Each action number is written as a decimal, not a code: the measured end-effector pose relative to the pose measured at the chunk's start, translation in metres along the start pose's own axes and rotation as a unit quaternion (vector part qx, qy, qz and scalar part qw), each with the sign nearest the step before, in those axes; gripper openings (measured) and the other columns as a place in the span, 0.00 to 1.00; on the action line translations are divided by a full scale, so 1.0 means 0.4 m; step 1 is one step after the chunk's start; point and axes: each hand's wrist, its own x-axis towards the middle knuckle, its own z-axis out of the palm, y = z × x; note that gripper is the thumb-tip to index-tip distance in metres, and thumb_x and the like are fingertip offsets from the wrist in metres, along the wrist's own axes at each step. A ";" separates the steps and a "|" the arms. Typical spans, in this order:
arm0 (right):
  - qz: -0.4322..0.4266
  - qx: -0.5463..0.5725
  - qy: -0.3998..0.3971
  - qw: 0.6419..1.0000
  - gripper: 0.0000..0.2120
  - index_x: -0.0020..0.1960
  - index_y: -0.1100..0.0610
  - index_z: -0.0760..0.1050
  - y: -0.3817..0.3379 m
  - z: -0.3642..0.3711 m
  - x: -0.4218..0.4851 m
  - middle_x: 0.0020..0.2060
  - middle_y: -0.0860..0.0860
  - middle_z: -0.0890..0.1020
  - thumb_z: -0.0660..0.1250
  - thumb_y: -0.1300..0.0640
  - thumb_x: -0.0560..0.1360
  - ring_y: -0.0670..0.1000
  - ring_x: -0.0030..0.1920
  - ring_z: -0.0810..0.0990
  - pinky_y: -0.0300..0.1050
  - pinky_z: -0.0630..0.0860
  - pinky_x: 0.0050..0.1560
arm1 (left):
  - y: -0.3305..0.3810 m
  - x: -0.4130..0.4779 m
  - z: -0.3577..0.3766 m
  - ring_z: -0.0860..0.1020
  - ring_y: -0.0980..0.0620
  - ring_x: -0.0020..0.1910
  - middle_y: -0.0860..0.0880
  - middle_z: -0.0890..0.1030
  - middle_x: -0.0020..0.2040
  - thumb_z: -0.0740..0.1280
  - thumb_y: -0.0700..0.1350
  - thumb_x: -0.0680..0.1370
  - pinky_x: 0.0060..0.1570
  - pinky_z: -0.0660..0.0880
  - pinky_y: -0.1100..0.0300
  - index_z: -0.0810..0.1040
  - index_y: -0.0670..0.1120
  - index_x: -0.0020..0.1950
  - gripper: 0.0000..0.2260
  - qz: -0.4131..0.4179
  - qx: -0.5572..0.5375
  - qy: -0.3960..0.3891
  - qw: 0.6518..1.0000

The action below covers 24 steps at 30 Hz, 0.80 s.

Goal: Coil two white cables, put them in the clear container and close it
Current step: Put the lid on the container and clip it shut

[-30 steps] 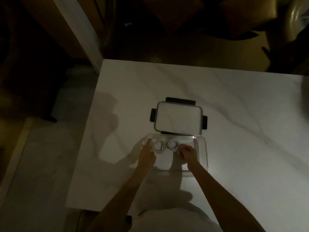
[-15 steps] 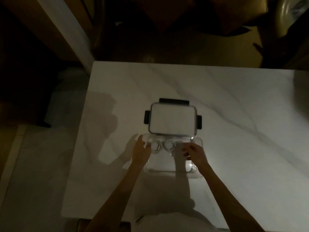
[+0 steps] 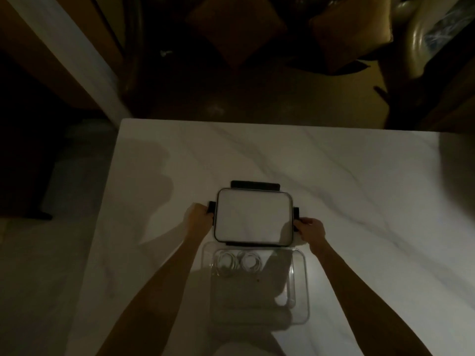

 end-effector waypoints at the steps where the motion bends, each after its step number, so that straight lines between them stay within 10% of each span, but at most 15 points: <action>1: 0.004 0.009 -0.018 1.000 0.16 0.58 0.64 0.80 -0.009 0.006 -0.003 0.48 0.59 0.83 0.72 0.56 0.74 0.55 0.44 0.80 0.51 0.78 0.50 | 0.003 0.004 0.001 0.79 0.43 0.41 0.38 0.79 0.39 0.66 0.37 0.72 0.43 0.75 0.52 0.78 0.36 0.43 0.04 0.008 0.017 -0.011 1.000; 5: 0.028 0.029 -0.016 0.999 0.17 0.64 0.64 0.76 -0.035 -0.005 0.015 0.54 0.61 0.82 0.68 0.60 0.76 0.58 0.48 0.80 0.49 0.79 0.47 | 0.007 0.016 -0.029 0.78 0.42 0.36 0.34 0.80 0.44 0.64 0.34 0.73 0.36 0.78 0.51 0.77 0.36 0.43 0.03 -0.037 -0.032 -0.068 0.997; 8: 0.091 0.222 -0.062 0.969 0.12 0.60 0.64 0.76 -0.086 -0.039 0.011 0.40 0.57 0.79 0.64 0.62 0.78 0.49 0.33 0.74 0.39 0.74 0.28 | 0.075 -0.027 -0.090 0.76 0.45 0.38 0.40 0.76 0.45 0.61 0.30 0.77 0.36 0.78 0.54 0.74 0.42 0.45 0.08 -0.087 -0.297 -0.082 0.947; 15: 0.040 0.608 -0.256 0.751 0.12 0.55 0.67 0.78 -0.220 -0.167 -0.130 0.53 0.66 0.82 0.57 0.65 0.79 0.62 0.55 0.82 0.50 0.82 0.51 | 0.176 -0.137 -0.236 0.78 0.42 0.47 0.39 0.79 0.44 0.59 0.40 0.80 0.49 0.81 0.55 0.77 0.37 0.46 0.10 0.018 -0.541 -0.107 0.834; 20: -0.130 0.298 -0.167 0.931 0.14 0.60 0.61 0.75 -0.187 -0.203 -0.227 0.47 0.64 0.83 0.68 0.65 0.76 0.63 0.50 0.83 0.51 0.82 0.51 | 0.142 -0.226 -0.233 0.81 0.43 0.48 0.36 0.79 0.53 0.67 0.30 0.75 0.52 0.79 0.52 0.67 0.46 0.67 0.24 0.057 -0.461 -0.052 0.884; 24: -0.129 0.228 -0.113 0.958 0.19 0.62 0.64 0.75 -0.091 -0.198 -0.305 0.46 0.63 0.84 0.72 0.66 0.72 0.60 0.46 0.85 0.51 0.82 0.50 | 0.087 -0.323 -0.199 0.80 0.41 0.50 0.39 0.80 0.52 0.67 0.32 0.75 0.51 0.79 0.50 0.70 0.40 0.66 0.20 0.018 -0.403 -0.012 0.915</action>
